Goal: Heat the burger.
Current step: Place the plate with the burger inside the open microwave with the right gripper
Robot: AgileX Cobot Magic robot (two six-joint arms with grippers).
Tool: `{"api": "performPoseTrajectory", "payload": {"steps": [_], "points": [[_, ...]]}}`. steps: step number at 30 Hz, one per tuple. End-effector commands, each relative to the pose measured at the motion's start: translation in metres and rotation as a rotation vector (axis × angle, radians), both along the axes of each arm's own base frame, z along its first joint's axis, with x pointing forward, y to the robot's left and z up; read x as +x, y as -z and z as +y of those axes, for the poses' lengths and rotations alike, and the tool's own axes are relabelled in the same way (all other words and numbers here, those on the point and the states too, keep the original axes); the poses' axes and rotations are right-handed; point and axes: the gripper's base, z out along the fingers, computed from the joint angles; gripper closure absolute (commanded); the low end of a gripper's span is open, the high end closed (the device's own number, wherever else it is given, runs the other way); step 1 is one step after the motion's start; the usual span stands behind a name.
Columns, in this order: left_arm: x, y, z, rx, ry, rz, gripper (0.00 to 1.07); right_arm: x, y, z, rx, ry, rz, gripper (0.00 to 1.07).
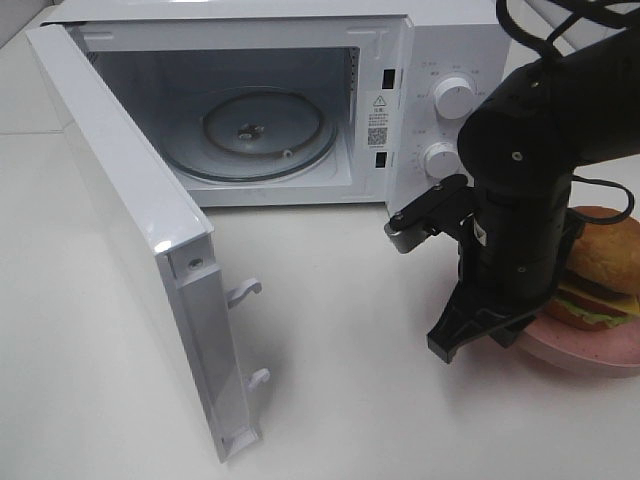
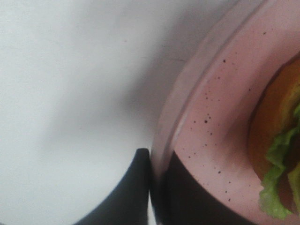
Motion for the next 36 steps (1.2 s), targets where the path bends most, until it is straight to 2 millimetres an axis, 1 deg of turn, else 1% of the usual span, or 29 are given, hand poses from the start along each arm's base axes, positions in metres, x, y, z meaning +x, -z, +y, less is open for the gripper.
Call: {"api": "performPoseTrajectory", "payload": {"steps": [1,2,3,4,5,7,10,11,13,14,15,18,20,30,32,33,34,35,36], "points": [[-0.003,0.000,0.000,-0.004,-0.001,-0.024,1.06,-0.021,-0.015,0.004,-0.036,-0.095,-0.014,1.07],[-0.003,0.000,0.000,-0.004,-0.001,-0.024,1.06,-0.026,-0.016,0.006,-0.037,-0.115,-0.015,1.07],[-0.003,0.000,0.000,-0.004,-0.001,-0.024,1.06,-0.026,-0.016,0.006,-0.037,-0.115,-0.015,1.07],[-0.003,0.000,0.000,-0.004,-0.001,-0.024,1.06,-0.035,-0.019,0.011,-0.043,-0.162,-0.011,1.07],[-0.003,0.000,0.000,-0.004,-0.001,-0.024,1.06,-0.035,-0.019,0.011,-0.043,-0.162,-0.011,1.07],[-0.003,0.000,0.000,-0.004,-0.001,-0.024,1.06,-0.056,-0.024,0.023,-0.043,-0.318,-0.010,1.07],[-0.003,0.000,0.000,-0.004,-0.001,-0.024,1.06,-0.060,-0.025,0.026,-0.044,-0.354,-0.010,1.07],[-0.003,0.000,0.000,-0.004,-0.001,-0.024,1.06,-0.069,-0.029,0.034,-0.042,-0.431,-0.016,1.07],[-0.003,0.000,0.000,-0.004,-0.001,-0.024,1.06,-0.073,-0.030,0.037,-0.043,-0.463,-0.016,1.07],[-0.003,0.000,0.000,-0.004,-0.001,-0.024,1.06,-0.076,-0.030,0.040,-0.047,-0.506,-0.014,1.07],[-0.003,0.000,0.000,-0.004,-0.001,-0.024,1.06,-0.076,-0.029,0.041,-0.053,-0.533,-0.007,1.07],[-0.003,0.000,0.000,-0.004,-0.001,-0.024,1.06,-0.076,-0.029,0.040,-0.059,-0.544,-0.003,1.07],[-0.003,0.000,0.000,-0.004,-0.001,-0.024,1.06,-0.077,-0.029,0.038,-0.092,-0.567,0.024,1.07],[-0.003,0.000,0.000,-0.004,-0.001,-0.024,1.06,-0.076,-0.030,0.036,-0.119,-0.589,0.022,1.07],[-0.003,0.000,0.000,-0.004,-0.001,-0.024,1.06,-0.075,-0.029,0.039,-0.106,-0.649,0.013,1.07],[-0.003,0.000,0.000,-0.004,-0.001,-0.024,1.06,-0.075,-0.029,0.039,-0.106,-0.649,0.013,1.07],[-0.003,0.000,0.000,-0.004,-0.001,-0.024,1.06,-0.074,-0.029,0.041,-0.096,-0.707,0.005,1.07],[-0.003,0.000,0.000,-0.004,-0.001,-0.024,1.06,-0.074,-0.029,0.041,-0.096,-0.707,0.005,1.07],[-0.003,0.000,0.000,-0.004,-0.001,-0.024,1.06,-0.073,-0.029,0.043,-0.092,-0.770,-0.002,1.07]]}}
